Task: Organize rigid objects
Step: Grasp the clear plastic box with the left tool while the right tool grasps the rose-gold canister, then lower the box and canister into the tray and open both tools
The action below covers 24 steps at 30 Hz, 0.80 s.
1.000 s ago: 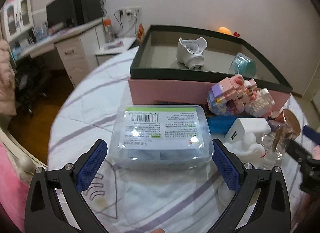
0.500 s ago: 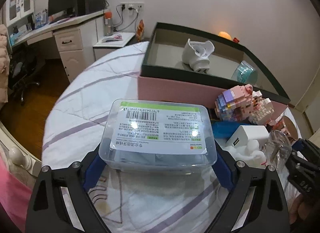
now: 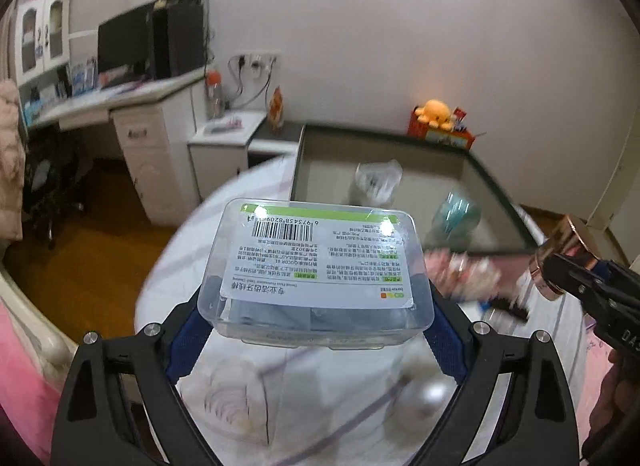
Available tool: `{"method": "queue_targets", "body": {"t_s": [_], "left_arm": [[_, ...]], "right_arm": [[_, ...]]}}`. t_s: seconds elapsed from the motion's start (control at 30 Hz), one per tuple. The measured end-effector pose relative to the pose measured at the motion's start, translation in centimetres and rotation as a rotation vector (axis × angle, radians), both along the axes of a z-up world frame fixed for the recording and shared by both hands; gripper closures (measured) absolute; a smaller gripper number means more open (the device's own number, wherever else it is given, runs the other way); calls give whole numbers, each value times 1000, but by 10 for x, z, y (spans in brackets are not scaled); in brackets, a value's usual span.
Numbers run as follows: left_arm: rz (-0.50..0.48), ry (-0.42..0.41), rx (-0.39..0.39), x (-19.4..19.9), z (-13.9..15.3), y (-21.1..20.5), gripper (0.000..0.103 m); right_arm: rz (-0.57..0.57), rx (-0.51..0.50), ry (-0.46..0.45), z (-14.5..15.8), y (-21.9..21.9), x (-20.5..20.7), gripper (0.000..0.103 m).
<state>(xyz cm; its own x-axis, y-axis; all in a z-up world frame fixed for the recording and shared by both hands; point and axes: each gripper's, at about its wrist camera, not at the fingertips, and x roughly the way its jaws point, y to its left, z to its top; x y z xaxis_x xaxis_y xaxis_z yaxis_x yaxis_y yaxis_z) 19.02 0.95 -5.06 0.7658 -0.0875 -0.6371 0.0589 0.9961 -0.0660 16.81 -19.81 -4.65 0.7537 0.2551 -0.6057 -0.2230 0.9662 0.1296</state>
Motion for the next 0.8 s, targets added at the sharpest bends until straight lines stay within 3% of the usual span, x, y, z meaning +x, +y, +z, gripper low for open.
{"method": "queue_targets", "body": {"t_s": [0.1, 0.3, 0.5, 0.8], "left_arm": [[-14, -34, 22, 21, 20, -10, 9], [-46, -5, 32, 95, 28, -32, 9], [-35, 47, 47, 167, 12, -50, 9], [-35, 108, 57, 215, -11, -68, 9]], "right_arm": [[4, -11, -14, 18, 0, 25, 54], [-17, -27, 25, 27, 0, 96, 54], [-56, -41, 116, 6, -3, 166, 54], [-86, -1, 206, -25, -18, 216, 54]]}}
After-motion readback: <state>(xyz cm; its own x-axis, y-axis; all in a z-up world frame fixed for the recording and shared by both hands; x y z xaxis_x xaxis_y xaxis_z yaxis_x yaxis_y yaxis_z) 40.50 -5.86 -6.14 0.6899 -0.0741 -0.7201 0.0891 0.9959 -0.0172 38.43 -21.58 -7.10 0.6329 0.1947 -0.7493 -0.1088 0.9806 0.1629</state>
